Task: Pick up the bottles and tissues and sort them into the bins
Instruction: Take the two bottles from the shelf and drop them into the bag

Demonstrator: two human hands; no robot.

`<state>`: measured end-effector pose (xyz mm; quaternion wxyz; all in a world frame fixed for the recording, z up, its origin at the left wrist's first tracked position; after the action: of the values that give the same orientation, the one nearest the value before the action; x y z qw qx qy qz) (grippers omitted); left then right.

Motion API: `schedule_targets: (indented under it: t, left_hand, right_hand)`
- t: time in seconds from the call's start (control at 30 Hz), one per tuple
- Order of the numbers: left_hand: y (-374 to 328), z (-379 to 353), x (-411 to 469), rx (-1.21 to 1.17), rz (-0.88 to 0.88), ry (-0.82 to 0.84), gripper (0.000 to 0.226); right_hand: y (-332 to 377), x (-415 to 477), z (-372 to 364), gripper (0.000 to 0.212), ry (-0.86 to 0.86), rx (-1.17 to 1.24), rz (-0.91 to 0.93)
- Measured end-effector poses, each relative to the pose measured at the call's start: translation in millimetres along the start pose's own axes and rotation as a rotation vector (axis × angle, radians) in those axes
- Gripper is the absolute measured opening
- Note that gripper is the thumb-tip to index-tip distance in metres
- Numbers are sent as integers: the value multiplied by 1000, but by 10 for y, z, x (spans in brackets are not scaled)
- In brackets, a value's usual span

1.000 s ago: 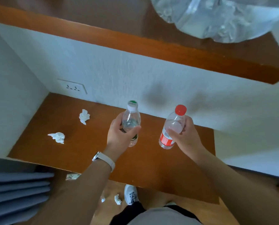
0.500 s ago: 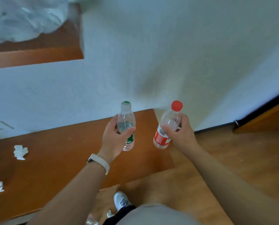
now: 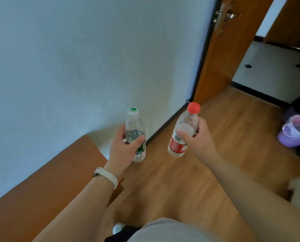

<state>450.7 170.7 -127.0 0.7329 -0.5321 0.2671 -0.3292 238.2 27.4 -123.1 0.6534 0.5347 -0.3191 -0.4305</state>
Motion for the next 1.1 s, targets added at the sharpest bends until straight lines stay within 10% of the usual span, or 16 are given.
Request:
schedule_targets:
  t: [0.57, 1.1]
  left_hand:
    - [-721, -2190, 446, 68, -214, 462, 43]
    - [-710, -2944, 2526, -29, -191, 685, 42]
  right_hand:
    - [-551, -312, 1901, 44, -463, 94, -148]
    - [-505, 1447, 1829, 49, -604, -158, -299]
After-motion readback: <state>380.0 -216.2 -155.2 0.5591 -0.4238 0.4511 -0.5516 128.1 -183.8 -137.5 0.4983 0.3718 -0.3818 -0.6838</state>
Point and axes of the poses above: each hand's wrist, its own x-axis towards the middle knuckle, its own z-axis out of the back of the hand, y = z × x, the point moved 7 cm from there along x, towards the middle knuckle, and after that the axes turned 1 degree about -z, right-handed, at the moved point
